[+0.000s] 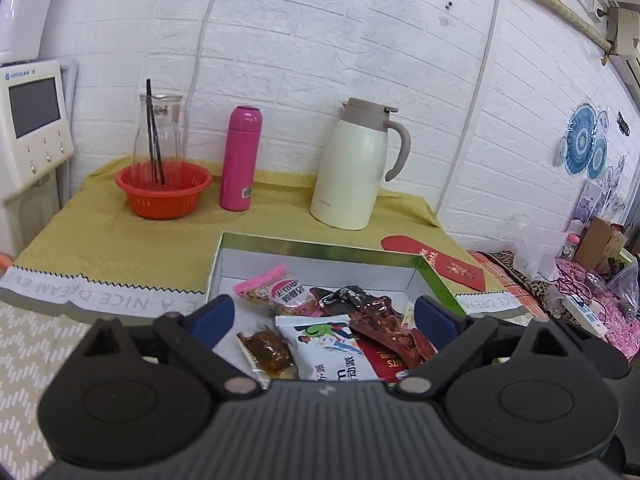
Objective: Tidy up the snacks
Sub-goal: 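Carry the white snack bag into the green box and open the left gripper, then grasp the bread roll bag with the right gripper while the left gripper grasps the brown strip pack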
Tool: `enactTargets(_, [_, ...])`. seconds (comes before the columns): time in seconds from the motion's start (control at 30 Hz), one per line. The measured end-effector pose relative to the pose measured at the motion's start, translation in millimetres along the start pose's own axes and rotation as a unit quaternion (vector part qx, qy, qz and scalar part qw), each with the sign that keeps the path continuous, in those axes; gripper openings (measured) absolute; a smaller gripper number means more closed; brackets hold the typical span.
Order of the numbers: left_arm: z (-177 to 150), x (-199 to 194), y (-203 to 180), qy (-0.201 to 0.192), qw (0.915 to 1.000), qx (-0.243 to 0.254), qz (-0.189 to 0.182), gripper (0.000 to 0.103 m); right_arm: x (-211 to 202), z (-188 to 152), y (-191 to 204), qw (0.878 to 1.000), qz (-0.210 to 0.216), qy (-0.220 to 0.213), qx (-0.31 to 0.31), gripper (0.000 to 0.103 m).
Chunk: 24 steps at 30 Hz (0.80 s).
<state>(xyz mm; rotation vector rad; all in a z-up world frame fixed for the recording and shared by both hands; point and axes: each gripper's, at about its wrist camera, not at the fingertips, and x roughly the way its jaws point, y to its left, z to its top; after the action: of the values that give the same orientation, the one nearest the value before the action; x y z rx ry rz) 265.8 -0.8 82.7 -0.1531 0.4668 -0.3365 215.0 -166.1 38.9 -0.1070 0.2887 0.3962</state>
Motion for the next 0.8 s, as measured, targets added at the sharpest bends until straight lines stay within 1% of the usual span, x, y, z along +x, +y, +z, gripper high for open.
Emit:
enactTargets(0.07, [0,-15,-4,-0.002,1.0000,0.000,-0.004,0.095,-11,2,4,1.000,0.001,-0.003,-0.004,0.103])
enactTargets(0.2, [-4,-49,-11,0.002,0.9996,-0.003,-0.028,0.095,-38,3,13,1.000,0.006,-0.014,-0.014,0.103])
enactTargets(0.37, [-22,-92,-15,0.011,0.9996,0.005,-0.026,0.095,-80,-1,22,0.999,0.021,-0.025,-0.017,0.103])
enactTargets(0.5, [-48,-122,-5,0.012,0.9995,-0.009,-0.028,0.095,-112,-18,28,0.999,0.037,-0.021,-0.016,0.103])
enactTargets(0.6, [-74,-139,6,0.014,0.9994,-0.028,-0.017,0.095,-126,-37,31,0.999,0.044,-0.005,-0.011,0.103])
enactTargets(0.73, [-110,-148,14,0.037,0.9978,-0.055,-0.002,0.095,-131,-66,41,0.999,0.049,0.023,0.005,0.103])
enactTargets(0.8, [-128,-147,20,0.057,0.9956,-0.075,0.001,0.095,-128,-79,48,0.997,0.066,0.043,0.016,0.103])
